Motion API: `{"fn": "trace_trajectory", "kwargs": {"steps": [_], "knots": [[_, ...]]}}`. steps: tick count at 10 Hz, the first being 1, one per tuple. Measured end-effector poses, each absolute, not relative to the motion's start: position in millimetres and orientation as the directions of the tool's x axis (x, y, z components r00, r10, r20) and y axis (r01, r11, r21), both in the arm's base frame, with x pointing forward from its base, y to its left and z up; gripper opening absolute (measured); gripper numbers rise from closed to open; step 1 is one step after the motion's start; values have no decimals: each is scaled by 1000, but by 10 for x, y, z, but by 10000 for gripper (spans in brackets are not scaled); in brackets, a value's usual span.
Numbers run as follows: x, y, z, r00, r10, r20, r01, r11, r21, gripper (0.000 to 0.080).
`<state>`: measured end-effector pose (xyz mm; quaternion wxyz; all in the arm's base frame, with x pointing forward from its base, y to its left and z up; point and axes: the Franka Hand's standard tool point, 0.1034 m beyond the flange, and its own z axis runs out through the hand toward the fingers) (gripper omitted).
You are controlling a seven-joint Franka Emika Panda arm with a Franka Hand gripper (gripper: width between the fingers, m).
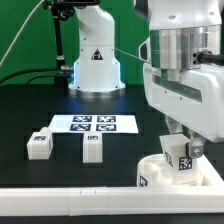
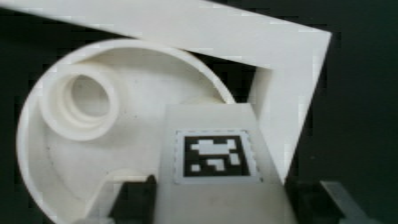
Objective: Assemble stool
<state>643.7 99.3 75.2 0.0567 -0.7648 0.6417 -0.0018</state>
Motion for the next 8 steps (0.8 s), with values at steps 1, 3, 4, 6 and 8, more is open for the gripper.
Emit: {"fn": "trace_trajectory", "kwargs": {"steps": [1, 3, 4, 6, 8], "knots": [[6437, 1007, 752, 119, -990, -80, -990, -113, -84, 338], [6433, 1019, 750, 20, -995, -97, -997, -13, -75, 338], [6432, 1020, 749, 0, -995, -99, -997, 7, -73, 338], [6432, 1028, 754, -282, -949, -140, -957, 289, -33, 338], [6434, 1101, 731, -480, -853, -206, -868, 495, -30, 338]]}}
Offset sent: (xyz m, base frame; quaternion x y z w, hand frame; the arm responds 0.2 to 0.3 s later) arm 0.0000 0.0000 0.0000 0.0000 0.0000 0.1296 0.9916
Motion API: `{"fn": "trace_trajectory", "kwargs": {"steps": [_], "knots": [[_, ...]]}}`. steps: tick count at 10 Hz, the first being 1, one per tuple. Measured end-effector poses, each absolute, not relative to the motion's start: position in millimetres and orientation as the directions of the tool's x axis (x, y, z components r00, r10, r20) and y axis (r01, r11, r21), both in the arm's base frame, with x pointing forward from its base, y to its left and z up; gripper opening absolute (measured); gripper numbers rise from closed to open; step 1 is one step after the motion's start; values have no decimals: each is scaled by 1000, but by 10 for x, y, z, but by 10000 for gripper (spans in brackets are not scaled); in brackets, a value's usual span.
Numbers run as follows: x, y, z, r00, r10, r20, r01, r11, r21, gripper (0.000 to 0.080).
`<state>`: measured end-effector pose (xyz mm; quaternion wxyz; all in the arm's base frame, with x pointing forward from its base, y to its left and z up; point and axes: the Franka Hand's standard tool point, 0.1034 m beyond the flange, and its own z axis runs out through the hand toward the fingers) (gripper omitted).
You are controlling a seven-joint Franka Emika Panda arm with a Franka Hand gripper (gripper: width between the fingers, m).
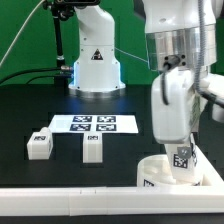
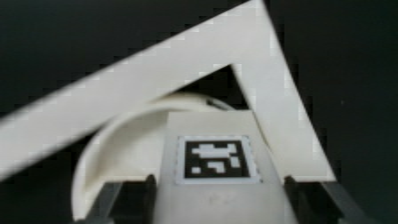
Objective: Assemble stool
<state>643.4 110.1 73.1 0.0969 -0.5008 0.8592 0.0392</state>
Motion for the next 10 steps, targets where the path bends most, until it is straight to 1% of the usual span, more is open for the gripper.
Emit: {"fn": "trace_trajectory", "kwargs": {"steps": [1, 3, 4, 5, 6, 7, 8, 9, 10], "knots": [[6423, 1104, 731, -463, -860, -214, -874, 483, -48, 338], [6417, 1109, 725, -426, -880, -209, -894, 445, -55, 339], [6415, 1114, 729, -381, -901, -206, -914, 401, -63, 529], [6407, 1132, 760, -318, -926, -205, -939, 337, -66, 529], [6433, 1131, 849, -209, -957, -202, -968, 232, -96, 628], [6448, 1126, 954, -49, -980, -193, -989, 75, -129, 643], [6450, 1130, 1029, 82, -980, -179, -987, -55, -153, 643], [6427, 1159, 1063, 236, -960, -154, -964, -211, -164, 648], [6421, 1172, 1057, 325, -936, -133, -938, -301, -174, 649]]}}
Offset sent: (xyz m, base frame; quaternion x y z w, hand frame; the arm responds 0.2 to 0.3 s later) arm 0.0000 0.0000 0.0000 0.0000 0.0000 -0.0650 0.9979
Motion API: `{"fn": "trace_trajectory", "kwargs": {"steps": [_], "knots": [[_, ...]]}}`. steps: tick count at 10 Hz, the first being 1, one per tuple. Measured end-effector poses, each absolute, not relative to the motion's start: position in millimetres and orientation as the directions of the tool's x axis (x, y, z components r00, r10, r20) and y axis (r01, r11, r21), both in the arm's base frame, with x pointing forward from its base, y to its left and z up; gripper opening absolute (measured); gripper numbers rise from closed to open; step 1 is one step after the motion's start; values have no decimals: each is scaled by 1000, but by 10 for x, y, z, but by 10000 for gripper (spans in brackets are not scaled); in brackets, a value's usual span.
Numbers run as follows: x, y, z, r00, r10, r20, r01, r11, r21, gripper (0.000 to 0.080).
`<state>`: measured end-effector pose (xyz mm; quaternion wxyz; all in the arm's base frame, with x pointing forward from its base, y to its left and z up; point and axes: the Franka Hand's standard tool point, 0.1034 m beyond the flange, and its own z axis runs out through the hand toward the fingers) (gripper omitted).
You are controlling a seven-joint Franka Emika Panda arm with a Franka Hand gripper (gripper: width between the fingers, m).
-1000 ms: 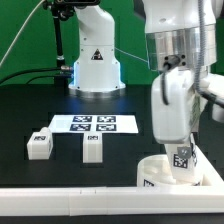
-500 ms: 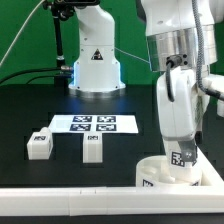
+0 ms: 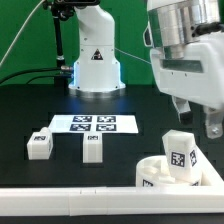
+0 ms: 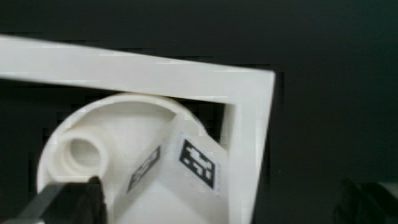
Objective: Assemble stool
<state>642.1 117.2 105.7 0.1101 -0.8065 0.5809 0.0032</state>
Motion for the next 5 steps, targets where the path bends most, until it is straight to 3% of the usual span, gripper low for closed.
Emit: {"fn": "trace_trajectory", "kwargs": {"steps": [4, 5], "knots": [[6428, 1138, 1049, 534, -841, -83, -837, -512, -196, 649], [6461, 1131, 1141, 716, -697, -47, -693, -700, -174, 649]]}}
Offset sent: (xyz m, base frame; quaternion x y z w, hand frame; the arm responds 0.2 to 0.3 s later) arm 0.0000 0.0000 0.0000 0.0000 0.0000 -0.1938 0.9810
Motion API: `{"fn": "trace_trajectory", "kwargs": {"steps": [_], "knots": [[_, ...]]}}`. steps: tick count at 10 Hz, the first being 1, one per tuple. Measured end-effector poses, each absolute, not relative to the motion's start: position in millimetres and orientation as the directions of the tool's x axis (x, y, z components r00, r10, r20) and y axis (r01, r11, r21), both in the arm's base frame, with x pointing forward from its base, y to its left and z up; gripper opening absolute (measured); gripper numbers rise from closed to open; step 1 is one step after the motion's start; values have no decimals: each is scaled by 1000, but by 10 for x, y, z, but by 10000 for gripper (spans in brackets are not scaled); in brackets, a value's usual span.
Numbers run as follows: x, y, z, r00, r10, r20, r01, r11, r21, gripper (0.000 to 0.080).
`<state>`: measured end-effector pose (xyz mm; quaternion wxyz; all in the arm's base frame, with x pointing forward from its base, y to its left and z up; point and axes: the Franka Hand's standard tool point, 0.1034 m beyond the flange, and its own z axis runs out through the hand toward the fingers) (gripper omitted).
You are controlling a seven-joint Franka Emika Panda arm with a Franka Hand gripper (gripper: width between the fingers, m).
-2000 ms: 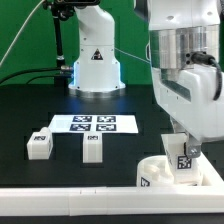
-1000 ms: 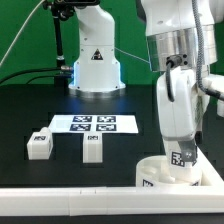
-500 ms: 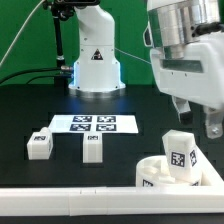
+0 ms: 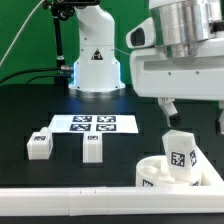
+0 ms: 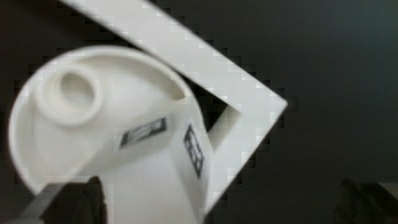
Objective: Assemble stool
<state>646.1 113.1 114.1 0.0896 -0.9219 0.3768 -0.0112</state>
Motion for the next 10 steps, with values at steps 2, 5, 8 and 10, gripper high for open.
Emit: {"fn": "trace_trajectory", "kwargs": {"steps": [2, 5, 8, 10], "knots": [[6472, 1132, 1108, 932, -363, 18, -357, -923, -147, 649], [6433, 1122, 1023, 986, -161, 38, -154, -979, -132, 649], [6432, 1098, 1014, 998, 4, 58, 10, -994, -111, 649], [6417, 1083, 960, 893, 443, 81, 445, -895, -8, 649]]}}
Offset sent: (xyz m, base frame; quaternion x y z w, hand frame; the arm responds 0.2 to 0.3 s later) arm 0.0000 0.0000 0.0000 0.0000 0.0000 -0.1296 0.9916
